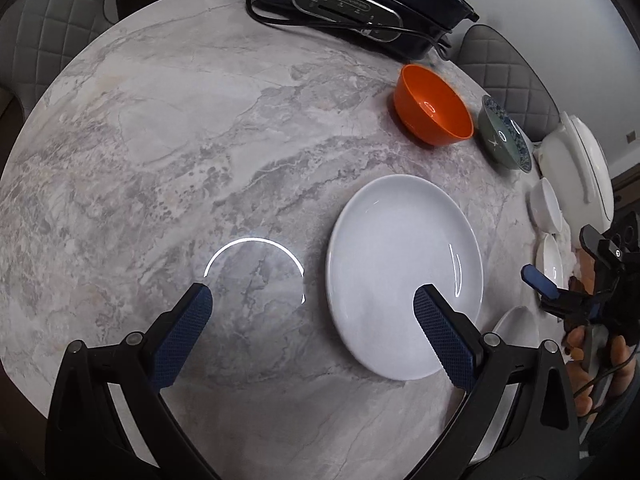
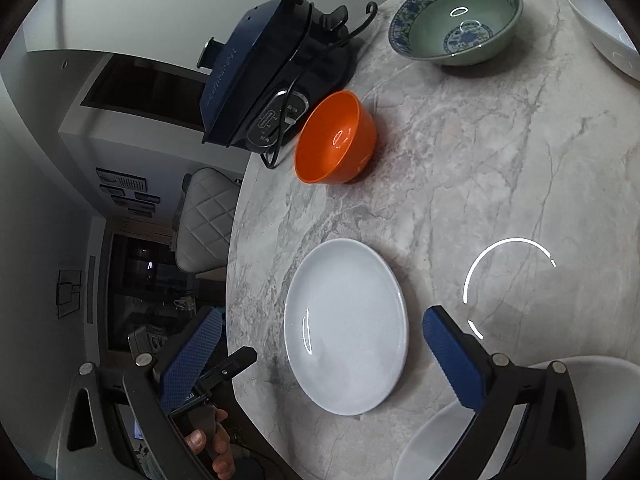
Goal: Organize plates and bowls
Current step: 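Move both tools to the medium white plate beside the orange bowl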
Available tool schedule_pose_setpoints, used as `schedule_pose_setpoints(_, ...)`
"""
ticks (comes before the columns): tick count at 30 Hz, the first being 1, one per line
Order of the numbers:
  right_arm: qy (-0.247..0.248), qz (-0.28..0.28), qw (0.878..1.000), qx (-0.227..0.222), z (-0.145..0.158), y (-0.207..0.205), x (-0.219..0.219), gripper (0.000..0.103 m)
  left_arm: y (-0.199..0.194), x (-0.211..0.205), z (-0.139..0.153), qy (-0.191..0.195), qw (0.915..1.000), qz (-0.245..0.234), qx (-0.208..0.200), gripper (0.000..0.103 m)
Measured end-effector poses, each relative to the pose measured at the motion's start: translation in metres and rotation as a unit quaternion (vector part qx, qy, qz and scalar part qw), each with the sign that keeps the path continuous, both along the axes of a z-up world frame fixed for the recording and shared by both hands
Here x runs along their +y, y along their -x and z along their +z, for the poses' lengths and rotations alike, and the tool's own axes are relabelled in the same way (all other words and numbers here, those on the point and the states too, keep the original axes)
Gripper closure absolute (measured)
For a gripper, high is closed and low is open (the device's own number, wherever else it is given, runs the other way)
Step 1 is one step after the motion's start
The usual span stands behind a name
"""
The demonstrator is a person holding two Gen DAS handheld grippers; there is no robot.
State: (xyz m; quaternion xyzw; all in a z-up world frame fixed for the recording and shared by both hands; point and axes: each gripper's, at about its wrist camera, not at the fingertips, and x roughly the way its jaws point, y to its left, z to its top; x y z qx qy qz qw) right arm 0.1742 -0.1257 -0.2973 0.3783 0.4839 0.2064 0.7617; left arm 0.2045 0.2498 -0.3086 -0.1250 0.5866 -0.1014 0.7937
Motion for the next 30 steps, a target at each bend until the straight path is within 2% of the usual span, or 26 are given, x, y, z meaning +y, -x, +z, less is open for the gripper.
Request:
schedule_pose_setpoints(5, 0.016, -0.032, 0.999, 0.012, 0.006, 0.001, -0.001, 0.000, -0.010, -0.012, 0.002, -0.015, 0.9996, -0.022, 0.001, 0.002)
schedule_pose_setpoints(12, 0.048, -0.056, 0.997, 0.006, 0.019, -0.006, 0.000, 0.000, -0.023, -0.015, -0.001, -0.027, 0.9995, -0.016, -0.009, 0.002)
schedule_pose_setpoints(18, 0.083, -0.022, 0.996, 0.021, 0.004, -0.016, 0.003, 0.000, -0.023, -0.014, -0.005, -0.036, 0.9993, -0.008, -0.012, 0.002)
schedule_pose_setpoints(24, 0.065, 0.034, 0.993, 0.096, -0.030, -0.033, 0.001, 0.000, -0.023, -0.009, -0.012, -0.049, 0.9986, -0.015, -0.015, 0.002)
schedule_pose_setpoints(30, 0.060, 0.081, 0.989, 0.112, -0.044, -0.049, 0.002, 0.000, -0.027, -0.017, -0.013, -0.027, 0.9987, -0.040, -0.015, 0.002)
